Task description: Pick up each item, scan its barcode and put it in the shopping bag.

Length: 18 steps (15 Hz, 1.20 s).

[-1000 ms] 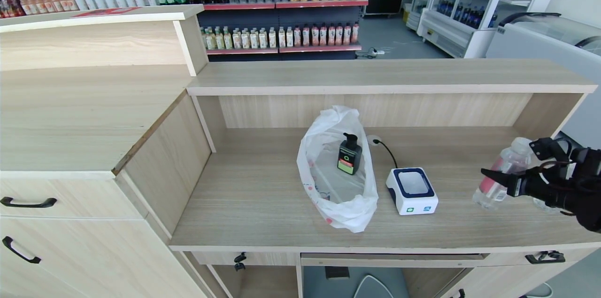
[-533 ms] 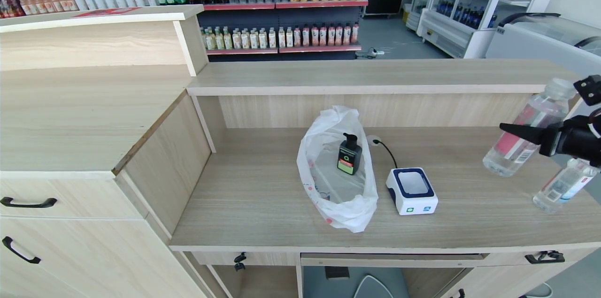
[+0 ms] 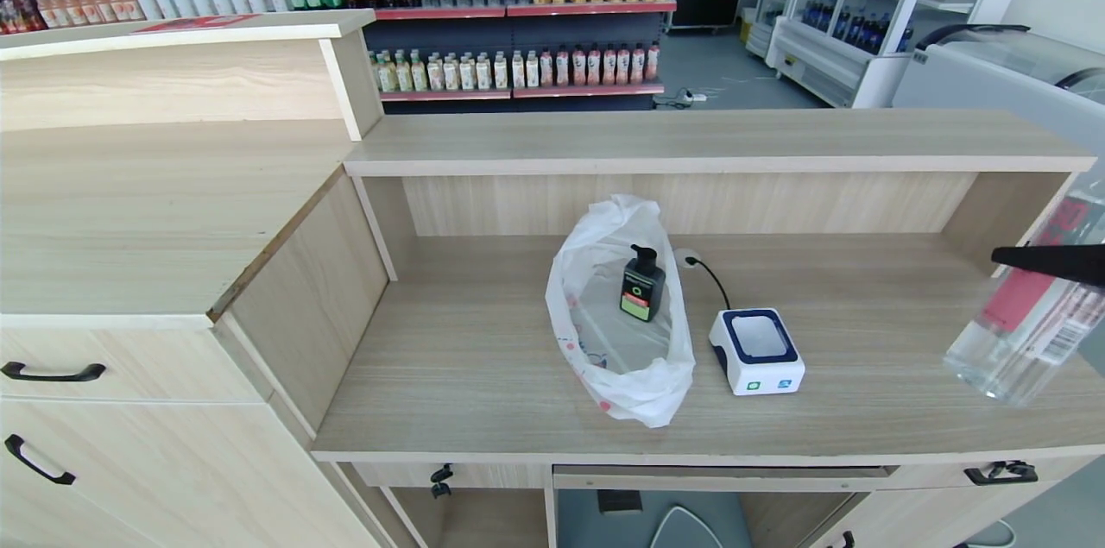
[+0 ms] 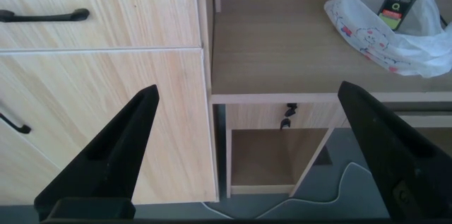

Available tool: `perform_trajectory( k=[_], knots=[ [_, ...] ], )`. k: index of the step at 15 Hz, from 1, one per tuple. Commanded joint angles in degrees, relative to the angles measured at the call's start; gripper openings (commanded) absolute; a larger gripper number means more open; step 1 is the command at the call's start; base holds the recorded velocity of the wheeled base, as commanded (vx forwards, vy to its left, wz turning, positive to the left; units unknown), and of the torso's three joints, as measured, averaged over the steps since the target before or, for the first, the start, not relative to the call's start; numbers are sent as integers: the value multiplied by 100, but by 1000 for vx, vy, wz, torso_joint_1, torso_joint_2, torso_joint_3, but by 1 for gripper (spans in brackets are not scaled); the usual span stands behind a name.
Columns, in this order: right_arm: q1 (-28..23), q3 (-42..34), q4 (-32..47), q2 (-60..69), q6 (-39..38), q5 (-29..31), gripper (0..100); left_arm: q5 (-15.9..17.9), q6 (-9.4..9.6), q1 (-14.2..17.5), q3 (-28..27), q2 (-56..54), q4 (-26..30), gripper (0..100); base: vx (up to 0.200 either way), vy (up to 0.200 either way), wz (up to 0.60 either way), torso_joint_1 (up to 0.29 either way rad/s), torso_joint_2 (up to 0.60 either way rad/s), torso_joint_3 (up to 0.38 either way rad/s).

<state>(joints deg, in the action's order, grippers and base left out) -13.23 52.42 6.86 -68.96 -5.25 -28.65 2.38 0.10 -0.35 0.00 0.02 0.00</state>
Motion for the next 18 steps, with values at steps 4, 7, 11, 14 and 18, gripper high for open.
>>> perform_trajectory(
  k=[4, 7, 11, 14, 18],
  knots=[
    [2931, 1508, 878, 384, -2516, 2250, 0, 0, -1, 0, 0, 6, 0, 100, 0, 0, 0, 0, 0, 0],
    [4056, 2378, 1300, 269, -3737, 2689, 0, 0, -1, 0, 0, 6, 0, 100, 0, 0, 0, 0, 0, 0],
    [4689, 2405, 1862, 568, -3860, 2759, 0, 0, -1, 0, 0, 6, 0, 100, 0, 0, 0, 0, 0, 0],
    [4759, 2290, 2355, 805, -3843, 2759, 0, 0, -1, 0, 0, 6, 0, 100, 0, 0, 0, 0, 0, 0],
    [4768, 2211, 2495, 937, -3843, 2768, 0, 0, -1, 0, 0, 6, 0, 100, 0, 0, 0, 0, 0, 0]
  ],
)
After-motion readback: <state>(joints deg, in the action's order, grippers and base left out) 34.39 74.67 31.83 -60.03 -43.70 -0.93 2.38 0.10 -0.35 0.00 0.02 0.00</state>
